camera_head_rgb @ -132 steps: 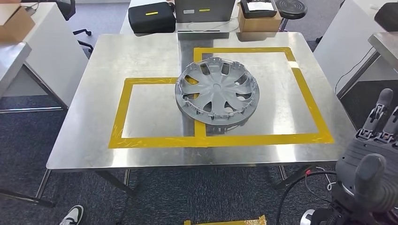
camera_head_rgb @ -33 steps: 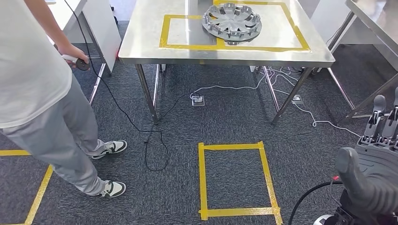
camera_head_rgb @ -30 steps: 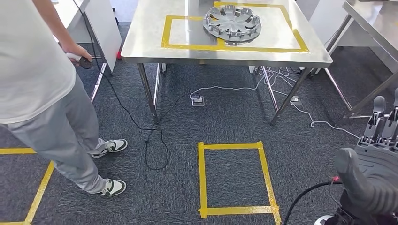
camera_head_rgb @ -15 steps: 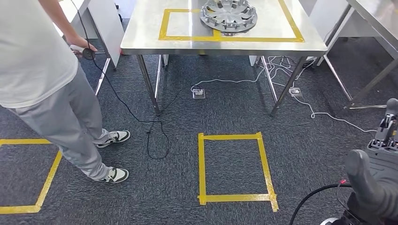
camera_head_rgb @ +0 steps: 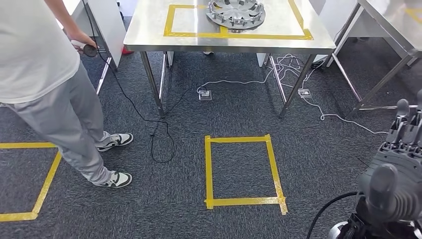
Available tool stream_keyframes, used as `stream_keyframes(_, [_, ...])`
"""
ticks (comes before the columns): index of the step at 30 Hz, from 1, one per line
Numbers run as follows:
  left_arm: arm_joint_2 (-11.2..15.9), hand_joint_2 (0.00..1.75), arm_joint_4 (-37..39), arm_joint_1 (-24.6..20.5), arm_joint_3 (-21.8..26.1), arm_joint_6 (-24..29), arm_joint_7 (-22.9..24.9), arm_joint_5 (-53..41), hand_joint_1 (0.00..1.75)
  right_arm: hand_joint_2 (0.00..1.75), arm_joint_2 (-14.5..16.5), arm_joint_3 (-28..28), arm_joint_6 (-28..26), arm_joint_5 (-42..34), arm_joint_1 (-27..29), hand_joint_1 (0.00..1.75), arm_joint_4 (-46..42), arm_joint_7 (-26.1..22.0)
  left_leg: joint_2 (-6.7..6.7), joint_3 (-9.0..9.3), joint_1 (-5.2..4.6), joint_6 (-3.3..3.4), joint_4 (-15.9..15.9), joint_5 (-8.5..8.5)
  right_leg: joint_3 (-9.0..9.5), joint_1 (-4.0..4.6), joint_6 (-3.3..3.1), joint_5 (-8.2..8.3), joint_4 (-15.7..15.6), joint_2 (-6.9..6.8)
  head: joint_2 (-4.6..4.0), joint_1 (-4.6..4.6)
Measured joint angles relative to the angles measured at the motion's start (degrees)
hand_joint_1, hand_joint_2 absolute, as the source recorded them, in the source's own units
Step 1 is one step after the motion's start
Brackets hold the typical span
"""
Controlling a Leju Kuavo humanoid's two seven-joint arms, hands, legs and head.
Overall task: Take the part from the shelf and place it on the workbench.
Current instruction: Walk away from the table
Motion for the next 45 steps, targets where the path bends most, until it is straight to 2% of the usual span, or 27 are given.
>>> stream_keyframes(3, [-0.05, 0.0, 0.0, 0.11, -0.04, -0.55, -0.15, 0.03, 0.0, 0.0, 0.23, 0.15, 0.0, 2.61, -0.09, 0.0, 0.45, 1.53, -0.33, -0.8, 0.15, 0.09, 0.01, 0.75, -3.5, -1.18, 1.44, -5.88, 10.27, 0.15, 0.0, 0.87])
stream_keyframes(4, [-0.04, 0.0, 0.01, 0.17, -0.05, -0.7, -0.16, 0.03, 0.0, 0.0, 0.31, 0.22, 0.0, 2.89, -0.1, 0.0, 0.59, 1.9, -0.53, -1.0, 0.17, -0.03, 0.03, 0.92, -3.87, -1.53, 1.72, -6.41, 12.15, 0.15, 0.0, 0.99])
stream_keyframes(5, [-0.04, 0.0, 0.01, 0.2, -0.07, -0.84, -0.15, 0.03, 0.0, 0.0, 0.38, 0.29, 0.0, 3.12, -0.13, 0.0, 0.72, 2.19, -0.81, -1.13, 0.22, -0.2, 0.06, 1.07, -3.3, -1.83, 1.92, -5.76, 11.88, 0.19, 0.0, 1.08])
stream_keyframes(7, [-0.07, 0.0, 0.01, 0.18, -0.09, -1.24, -0.21, 0.02, 0.0, 0.0, 0.48, 0.49, 0.0, 3.62, -0.28, 0.0, 0.92, 2.53, -1.61, -1.21, 0.38, -0.58, 0.1, 1.29, 0.35, -2.35, 2.15, -1.96, 5.37, 1.24, 0.0, 1.1])
stream_keyframes(9, [-0.13, 0.0, -0.01, -0.09, -0.14, -1.75, -0.4, 0.02, 0.0, 0.0, 0.52, 0.66, 0.0, 4.28, -0.53, 0.0, 1.09, 2.71, -2.63, -1.62, 0.51, -1.16, 0.18, 1.59, 3.94, -2.65, 2.05, 0.64, -1.58, 3.64, 0.0, 1.04])
stream_keyframes(11, [-0.19, 0.0, -0.01, -0.34, -0.38, -2.05, -0.57, 0.02, 0.0, 0.0, 0.54, 0.78, 0.0, 4.8, -0.7, 0.0, 1.2, 2.94, -3.83, -2.46, 0.69, -2.05, 0.26, 2.12, 4.84, -2.56, 1.56, 0.61, -3.66, 4.33, 0.0, 1.12])
stream_keyframes(13, [-0.2, 0.0, 0.01, -0.29, -0.65, -2.1, -0.63, 0.01, 0.0, 0.0, 0.56, 0.92, 0.0, 5.17, -1.0, 0.0, 1.27, 3.16, -4.54, -3.21, 0.78, -2.88, 0.46, 2.4, 4.74, -2.45, 0.84, 0.53, -4.31, 2.68, 0.0, 1.14])
stream_keyframes(15, [-0.15, 0.0, 0.02, -0.16, -0.81, -2.09, -0.65, -0.07, 0.0, 0.0, 0.59, 1.04, 0.0, 5.53, -1.33, 0.0, 1.31, 3.34, -2.44, -4.68, 0.62, -3.27, 2.74, 0.71, 4.79, -2.38, 0.05, 0.73, -4.96, 1.0, 0.0, 0.57])
stream_keyframes(17, [-0.1, 0.0, 0.02, -0.14, -0.94, -2.09, -0.67, -0.17, 0.0, 0.0, 0.61, 1.11, 0.0, 5.84, -1.42, 0.0, 1.41, 3.41, -0.01, -7.94, 0.53, -3.34, 9.56, -3.13, 4.64, -2.03, -0.49, 0.86, -5.03, -0.55, 0.0, -0.18])
stream_keyframes(19, [-0.09, 0.0, 0.02, -0.07, -0.99, -2.09, -0.71, -0.26, 0.0, 0.0, 0.66, 1.19, 0.0, 6.05, -1.48, 0.0, 1.57, 3.49, 0.25, -10.91, 0.52, -3.26, 16.32, -5.56, 4.39, -1.52, -0.76, 0.81, -4.78, -2.1, 0.0, -0.53])
stream_keyframes(20, [-0.09, 0.0, 0.03, -0.01, -1.01, -2.09, -0.73, -0.35, 0.0, 0.0, 0.7, 1.21, 0.0, 6.13, -1.52, 0.0, 1.64, 3.54, 0.29, -11.1, 0.48, -3.11, 17.1, -5.24, 4.31, -1.28, -0.87, 0.76, -4.63, -2.77, 0.0, -0.6])
stream_keyframes(22, [-0.07, 0.0, 0.03, 0.07, -1.03, -2.09, -0.75, -0.57, 0.0, 0.0, 0.79, 1.23, 0.0, 6.38, -1.62, 0.0, 1.75, 3.63, 1.39, -8.18, 0.16, -2.47, 12.17, -1.9, 4.29, -0.82, -1.04, 0.6, -4.29, -4.0, 0.0, -0.7])
stream_keyframes(24, [-0.01, 0.0, 0.02, -0.02, -1.07, -2.1, -0.75, -0.68, 0.0, 0.0, 0.86, 1.21, 0.0, 6.78, -1.65, 0.0, 1.83, 3.63, 5.29, -4.36, -0.69, -1.43, 4.89, 0.59, 4.19, -0.39, -0.97, 0.32, -3.77, -5.04, 0.0, -0.8])
stream_keyframes(25, [0.01, 0.0, 0.02, -0.09, -1.08, -2.1, -0.75, -0.7, 0.0, 0.0, 0.9, 1.2, 0.0, 7.03, -1.66, 0.0, 1.85, 3.63, 6.81, -3.43, -1.08, -0.98, 2.71, 1.0, 4.09, -0.23, -0.85, 0.21, -3.51, -5.59, 0.0, -0.83])
stream_keyframes(26, [0.02, 0.0, 0.02, -0.15, -1.11, -2.11, -0.75, -0.7, 0.0, 0.0, 0.94, 1.19, 0.0, 7.32, -1.64, 0.0, 1.89, 3.63, 7.48, -3.31, -1.38, -0.65, 1.96, 0.83, 4.0, -0.11, -0.69, 0.12, -3.33, -6.22, 0.0, -0.83])
stream_keyframes(28, [0.04, 0.0, 0.01, -0.16, -1.24, -2.11, -0.73, -0.7, 0.0, 0.0, 1.03, 1.16, 0.0, 7.75, -1.66, 0.0, 1.95, 3.63, 5.7, -3.68, -1.35, -0.1, 1.68, 1.25, 4.01, -0.08, -0.35, -0.12, -3.18, -7.76, 0.0, -0.86])
stream_keyframes(29, [0.06, 0.0, 0.02, -0.15, -1.33, -2.11, -0.72, -0.71, 0.0, 0.0, 1.08, 1.14, 0.0, 7.86, -1.66, 0.0, 1.97, 3.63, 4.64, -3.82, -1.22, 0.23, 1.58, 1.54, 3.96, -0.21, -0.03, -0.68, -2.77, -7.4, 0.0, -0.86])
stream_keyframes(30, [0.05, 0.0, 0.01, -0.19, -1.4, -2.15, -0.72, -0.74, 0.0, 0.0, 1.11, 1.11, -0.01, 7.93, -1.63, 0.0, 1.95, 3.63, 3.54, -3.95, -1.05, 0.61, 1.46, 1.87, 3.57, -0.42, 0.35, -1.86, -1.45, -6.16, 0.0, -0.79])
stream_keyframes(32, [-0.08, 0.0, 0.0, -0.33, -1.5, -2.29, -0.69, -0.84, 0.0, 0.0, 1.15, 1.08, -0.02, 7.98, -1.54, 0.0, 1.95, 3.75, 1.39, -4.32, -0.85, 1.15, 1.4, 2.42, 1.4, -1.0, 1.15, -5.82, 4.62, -2.16, 0.0, -0.38])
stream_keyframes(34, [-0.22, 0.0, -0.01, -0.37, -1.69, -2.45, -0.68, -0.97, 0.0, 0.0, 1.16, 1.08, -0.02, 7.9, -1.5, 0.0, 2.03, 4.08, -0.86, -4.66, -0.83, 1.34, 1.44, 2.83, -1.34, -1.32, 1.52, -8.94, 11.72, -0.28, 0.0, 0.15])
stream_keyframes(35, [-0.22, 0.0, -0.01, -0.3, -1.81, -2.51, -0.68, -1.01, 0.0, 0.0, 1.17, 1.08, -0.02, 7.84, -1.5, 0.0, 2.06, 4.24, -1.94, -4.75, -0.83, 1.31, 1.47, 2.99, -1.82, -1.37, 1.55, -8.93, 13.07, -0.02, 0.0, 0.38])
stream_keyframes(36, [-0.21, 0.0, -0.01, -0.2, -1.93, -2.55, -0.68, -1.03, 0.0, 0.0, 1.17, 1.08, -0.02, 7.78, -1.53, 0.0, 2.1, 4.36, -2.95, -4.77, -0.83, 1.25, 1.48, 3.12, -1.31, -1.39, 1.48, -7.67, 12.07, 0.15, 0.0, 0.62])
stream_keyframes(39, [-0.19, 0.0, -0.01, -0.06, -2.26, -2.63, -0.74, -1.08, 0.0, 0.0, 1.18, 1.08, -0.02, 7.69, -1.63, 0.0, 2.1, 4.44, -5.29, -4.81, -0.88, 0.87, 1.55, 3.4, 3.33, -1.41, 0.77, -1.44, 1.2, 2.19, 0.0, 1.13])
stream_keyframes(40, [-0.2, 0.0, -0.01, -0.07, -2.38, -2.66, -0.78, -1.12, 0.0, 0.0, 1.19, 1.08, -0.02, 7.68, -1.68, 0.0, 2.09, 4.44, -5.83, -5.03, -0.87, 0.62, 1.61, 3.55, 4.39, -1.38, 0.45, -0.49, -1.45, 2.99, 0.0, 1.17])
stream_keyframes(42, [-0.22, 0.0, -0.01, -0.02, -2.63, -2.74, -0.83, -1.19, 0.0, 0.0, 1.21, 1.08, -0.02, 7.66, -1.74, 0.0, 2.09, 4.44, -6.66, -5.69, -0.77, -0.07, 1.71, 3.97, 4.96, -1.28, -0.08, -0.39, -3.26, 3.47, 0.0, 1.2])
stream_keyframes(43, [-0.2, 0.0, 0.0, 0.06, -2.72, -2.76, -0.84, -1.2, 0.0, 0.0, 1.21, 1.08, -0.01, 7.65, -1.79, 0.0, 2.1, 4.44, -6.88, -6.03, -0.77, -0.43, 1.71, 4.14, 4.97, -1.33, -0.3, -0.38, -3.69, 3.01, 0.0, 1.19])
stream_keyframes(45, [-0.14, 0.0, 0.0, 0.18, -2.85, -2.79, -0.84, -1.2, 0.0, 0.0, 1.26, 1.1, 0.0, 7.61, -1.88, 0.0, 2.09, 4.43, -4.1, -6.95, -1.03, -1.01, 2.93, 3.08, 5.03, -1.55, -0.78, 0.01, -4.61, 1.9, 0.0, 0.82])
